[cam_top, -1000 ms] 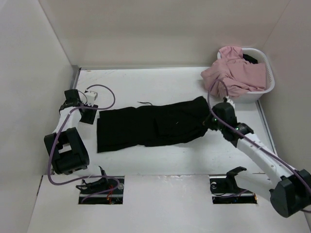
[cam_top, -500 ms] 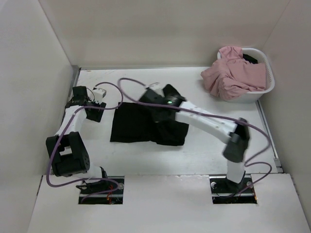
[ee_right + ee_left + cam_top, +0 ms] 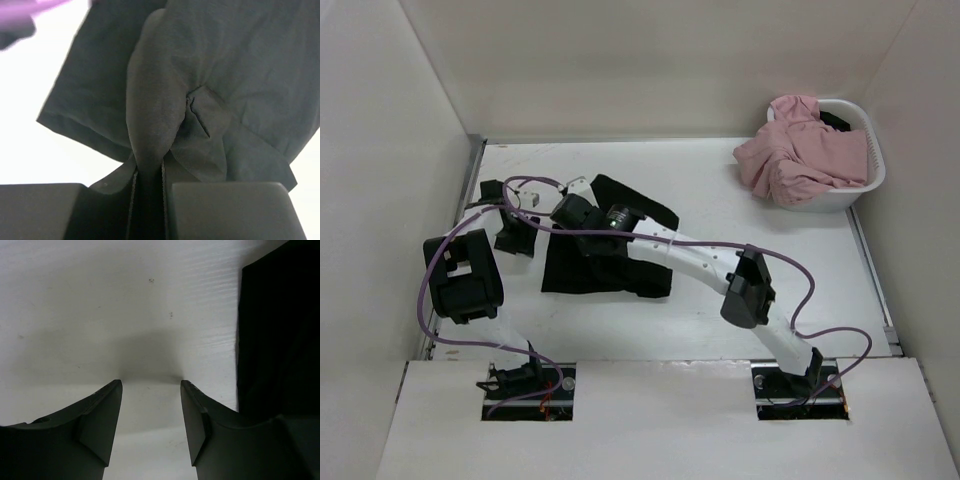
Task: Fold and stack the trousers
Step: Fold the trousers
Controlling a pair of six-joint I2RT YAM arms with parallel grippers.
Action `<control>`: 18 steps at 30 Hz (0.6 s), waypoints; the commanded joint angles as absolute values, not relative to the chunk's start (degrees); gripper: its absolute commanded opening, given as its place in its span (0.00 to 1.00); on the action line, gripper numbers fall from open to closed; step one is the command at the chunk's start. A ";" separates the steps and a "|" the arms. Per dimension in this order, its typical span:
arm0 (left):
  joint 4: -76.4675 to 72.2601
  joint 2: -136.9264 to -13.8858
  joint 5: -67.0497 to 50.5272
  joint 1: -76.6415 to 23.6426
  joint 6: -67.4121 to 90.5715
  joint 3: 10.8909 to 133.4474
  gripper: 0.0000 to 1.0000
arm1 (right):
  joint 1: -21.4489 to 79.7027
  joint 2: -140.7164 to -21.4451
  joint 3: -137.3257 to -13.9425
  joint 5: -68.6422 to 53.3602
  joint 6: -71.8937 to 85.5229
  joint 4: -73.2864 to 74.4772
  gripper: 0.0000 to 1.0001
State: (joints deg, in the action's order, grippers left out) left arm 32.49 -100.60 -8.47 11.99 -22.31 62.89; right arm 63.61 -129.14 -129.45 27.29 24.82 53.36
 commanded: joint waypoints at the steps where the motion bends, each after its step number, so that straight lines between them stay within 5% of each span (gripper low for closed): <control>1: 32.08 -99.84 -11.07 12.44 -19.78 65.39 0.48 | 65.78 -130.77 -130.34 25.31 24.42 37.90 0.19; 2: 32.08 -99.93 -11.16 12.44 -19.69 65.39 0.48 | 66.05 -131.48 -130.60 25.75 25.65 36.58 0.27; 4: 32.08 -100.02 -11.16 12.26 -19.69 65.39 0.48 | 66.05 -132.80 -130.69 25.05 28.82 33.68 0.60; 5: 32.08 -100.02 -11.16 12.26 -19.69 65.39 0.48 | 66.14 -133.24 -130.69 23.13 29.44 32.71 0.91; 6: 32.08 -99.93 -11.16 12.35 -19.69 65.48 0.49 | 65.96 -133.24 -130.69 20.33 29.44 32.00 1.00; 10: 32.08 -98.18 -11.16 14.28 -20.04 67.05 0.50 | 66.22 -122.74 -121.86 14.23 26.47 24.20 1.00; 14: 32.87 -94.40 -11.95 17.00 -19.95 70.83 0.51 | 67.28 -100.34 -94.38 22.47 30.82 9.86 1.00; 18: 36.46 -89.57 -14.14 15.79 -19.34 72.25 0.51 | 60.80 -87.83 -73.62 23.75 48.82 13.61 1.00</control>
